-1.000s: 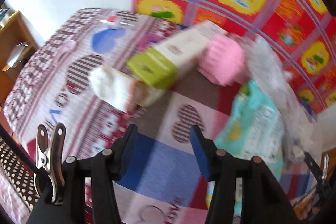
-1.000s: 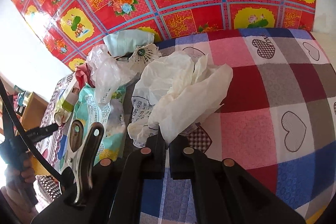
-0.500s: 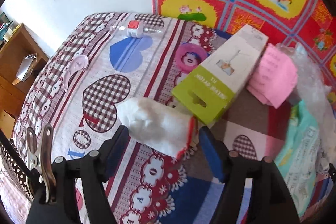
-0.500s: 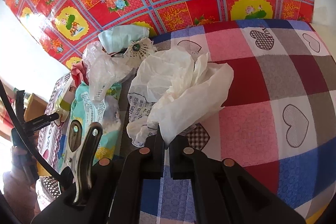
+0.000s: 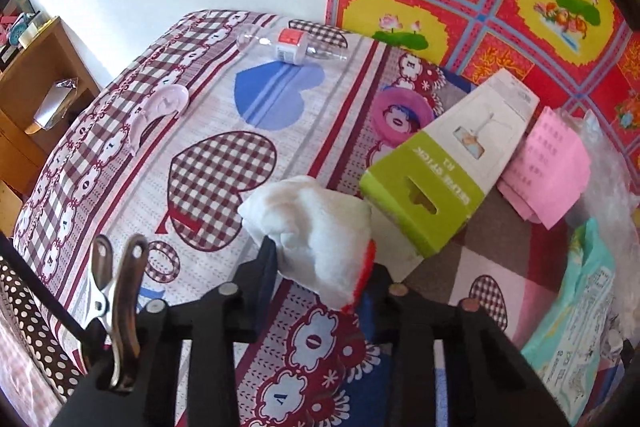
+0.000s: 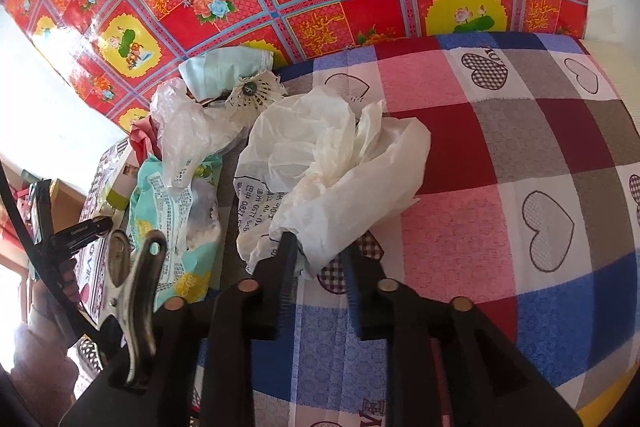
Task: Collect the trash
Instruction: 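Grasp the white rolled tissue with the left gripper while right holds the bag, then carry the tissue and plastic bag in both grippers over the red bucket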
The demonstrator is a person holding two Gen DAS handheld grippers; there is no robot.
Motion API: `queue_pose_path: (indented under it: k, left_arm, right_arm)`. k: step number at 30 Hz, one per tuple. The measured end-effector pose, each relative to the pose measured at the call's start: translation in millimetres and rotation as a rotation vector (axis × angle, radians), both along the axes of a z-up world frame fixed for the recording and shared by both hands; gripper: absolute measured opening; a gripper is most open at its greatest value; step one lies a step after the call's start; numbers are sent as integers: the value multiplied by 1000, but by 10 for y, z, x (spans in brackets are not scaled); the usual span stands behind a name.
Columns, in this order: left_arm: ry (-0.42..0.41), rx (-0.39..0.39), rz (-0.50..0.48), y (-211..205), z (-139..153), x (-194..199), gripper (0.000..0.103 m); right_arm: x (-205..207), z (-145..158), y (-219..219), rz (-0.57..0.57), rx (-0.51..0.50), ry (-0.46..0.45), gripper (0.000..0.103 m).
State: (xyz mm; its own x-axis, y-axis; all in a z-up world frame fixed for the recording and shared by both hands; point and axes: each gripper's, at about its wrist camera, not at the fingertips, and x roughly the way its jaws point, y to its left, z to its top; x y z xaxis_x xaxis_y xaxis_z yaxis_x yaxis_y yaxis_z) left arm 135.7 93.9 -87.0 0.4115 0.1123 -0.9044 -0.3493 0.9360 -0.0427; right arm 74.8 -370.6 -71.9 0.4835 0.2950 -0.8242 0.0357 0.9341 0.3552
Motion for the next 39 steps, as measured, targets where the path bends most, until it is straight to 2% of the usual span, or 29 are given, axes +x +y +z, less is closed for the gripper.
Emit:
queue_pose_path:
  k: [1,3,6,14,16,18,21,27,39]
  left_arm:
    - [-6,-4,0,4,9,-17,31]
    - [-13,-4,-1,1,30,-57,29]
    - [-21,-8,-8,-34,67,-117,28]
    - [-55,-28,-38,-191,248,-361,28]
    - [-63,-34,-47,-225,299,-412,28]
    - [-70,-41,-63,-276,353,-460,28]
    - [-77,-41,-92,-377,431,-511,28]
    - [-91,-57,-155,-632,576,-545,28]
    - [-120,-60,-308,-1370,795,-668,28]
  right_arm:
    - [-3,7,1,-1,-2,-2,32]
    - [-7,23,1,-10,-22,-3,49]
    - [-4,60,-7,-39,-53,-20,66]
    - [113,-9,-75,-91,-43,6,68]
    - [133,-44,-76,-93,-11,19,64]
    - [127,-65,-70,-96,10,25,34]
    - [88,-82,-55,-96,9,26,18]
    - [-69,25,-55,-91,17,-27,11]
    - [-500,381,-168,-73,-17,-141,10]
